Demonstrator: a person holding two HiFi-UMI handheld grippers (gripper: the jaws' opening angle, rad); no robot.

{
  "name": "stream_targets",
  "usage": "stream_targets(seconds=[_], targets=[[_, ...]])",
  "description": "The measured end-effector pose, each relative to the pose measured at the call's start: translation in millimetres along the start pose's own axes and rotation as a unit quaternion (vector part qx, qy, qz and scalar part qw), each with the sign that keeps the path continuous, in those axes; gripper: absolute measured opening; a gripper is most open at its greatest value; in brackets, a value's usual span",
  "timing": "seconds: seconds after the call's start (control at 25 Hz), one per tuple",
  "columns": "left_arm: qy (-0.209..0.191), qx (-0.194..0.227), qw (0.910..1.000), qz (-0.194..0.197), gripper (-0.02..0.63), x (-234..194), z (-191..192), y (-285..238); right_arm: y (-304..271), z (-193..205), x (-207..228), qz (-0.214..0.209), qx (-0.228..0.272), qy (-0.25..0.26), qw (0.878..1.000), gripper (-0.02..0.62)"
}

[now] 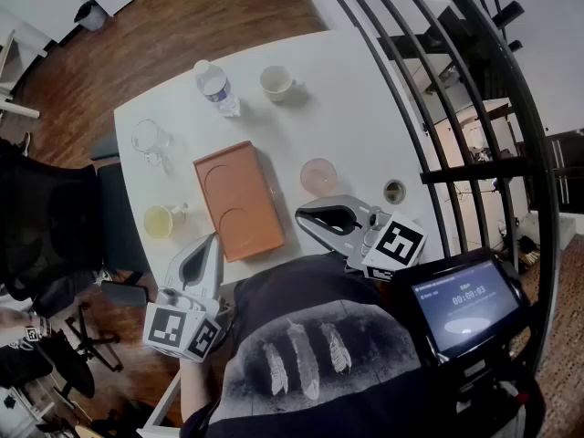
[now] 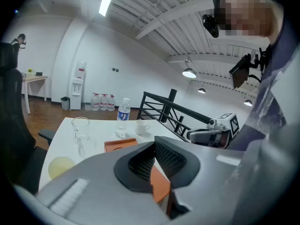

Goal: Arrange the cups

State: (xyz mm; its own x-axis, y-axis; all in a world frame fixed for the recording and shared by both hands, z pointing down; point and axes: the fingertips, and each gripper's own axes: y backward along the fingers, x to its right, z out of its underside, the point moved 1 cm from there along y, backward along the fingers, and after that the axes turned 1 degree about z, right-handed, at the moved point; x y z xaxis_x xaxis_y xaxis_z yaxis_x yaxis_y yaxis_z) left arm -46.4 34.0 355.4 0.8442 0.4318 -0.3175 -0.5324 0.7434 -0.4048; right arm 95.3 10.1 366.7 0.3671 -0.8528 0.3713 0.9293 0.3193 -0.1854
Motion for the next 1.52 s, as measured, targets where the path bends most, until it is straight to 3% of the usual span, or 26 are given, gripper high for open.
stream_targets(seconds=[0.16, 0.28, 0.44, 0.6, 0.68, 0.96, 1.12, 1.24, 1.4, 1.52], targets=[[-0.004, -0.004, 1.0, 0.006, 0.015, 5, -1, -9, 14, -3, 15, 0.026, 0.007, -0.003, 1.0, 0.017], [-0.006, -0.005, 1.0, 0.0, 0.015, 7, 0, -13, 24, -4, 36, 0.063, 0.012, -0.008, 0.998, 0.19], [-0.011, -0.014, 0.9998, -0.011, 0.015, 7, 5, -16, 40, 2, 80, 0.124, 0.0, 0.027, 0.992, 0.356], [-0.017, -0.023, 0.9994, -0.019, 0.015, 7, 6, -16, 44, 45, 110, 0.117, -0.106, 0.138, 0.978, 0.522], [-0.02, -0.027, 0.9992, -0.024, 0.015, 6, 6, -16, 41, 71, 118, 0.095, -0.153, 0.168, 0.969, 0.562], [-0.026, -0.055, 0.9975, -0.036, 0.015, 4, 16, -13, 7, 121, 127, 0.023, -0.194, 0.207, 0.959, 0.591], [-0.04, -0.058, 0.997, -0.033, 0.015, 9, 21, -14, -12, 133, 140, 0.01, -0.197, 0.21, 0.958, 0.591], [-0.053, -0.067, 0.995, -0.052, 0.015, 12, 23, -14, -18, 137, 139, 0.004, -0.197, 0.203, 0.959, 0.591], [-0.046, -0.058, 0.9957, -0.055, 0.015, 15, 22, -7, -24, 140, 132, -0.006, -0.205, 0.206, 0.957, 0.391], [-0.037, -0.08, 0.9936, -0.071, 0.015, 11, 25, 3, -27, 140, 132, 0.003, -0.206, 0.205, 0.957, 0.39]])
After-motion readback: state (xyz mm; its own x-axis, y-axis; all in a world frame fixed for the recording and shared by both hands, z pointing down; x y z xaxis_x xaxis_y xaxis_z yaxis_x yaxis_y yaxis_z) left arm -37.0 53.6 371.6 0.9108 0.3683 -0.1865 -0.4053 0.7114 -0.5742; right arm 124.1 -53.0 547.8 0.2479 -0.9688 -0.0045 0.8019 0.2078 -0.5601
